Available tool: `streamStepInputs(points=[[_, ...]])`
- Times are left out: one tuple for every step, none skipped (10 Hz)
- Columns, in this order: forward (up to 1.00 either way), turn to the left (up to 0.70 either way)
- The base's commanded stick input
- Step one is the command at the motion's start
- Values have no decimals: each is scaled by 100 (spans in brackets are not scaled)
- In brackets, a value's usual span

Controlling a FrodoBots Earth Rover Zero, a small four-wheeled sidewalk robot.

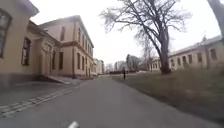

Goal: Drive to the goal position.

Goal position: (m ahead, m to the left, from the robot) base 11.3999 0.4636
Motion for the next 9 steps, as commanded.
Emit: streamStepInputs(points=[[100, 1], [100, 1], [100, 1], [100, 1], [100, 1], [100, 1], [100, 1], [100, 1], [100, 1]])
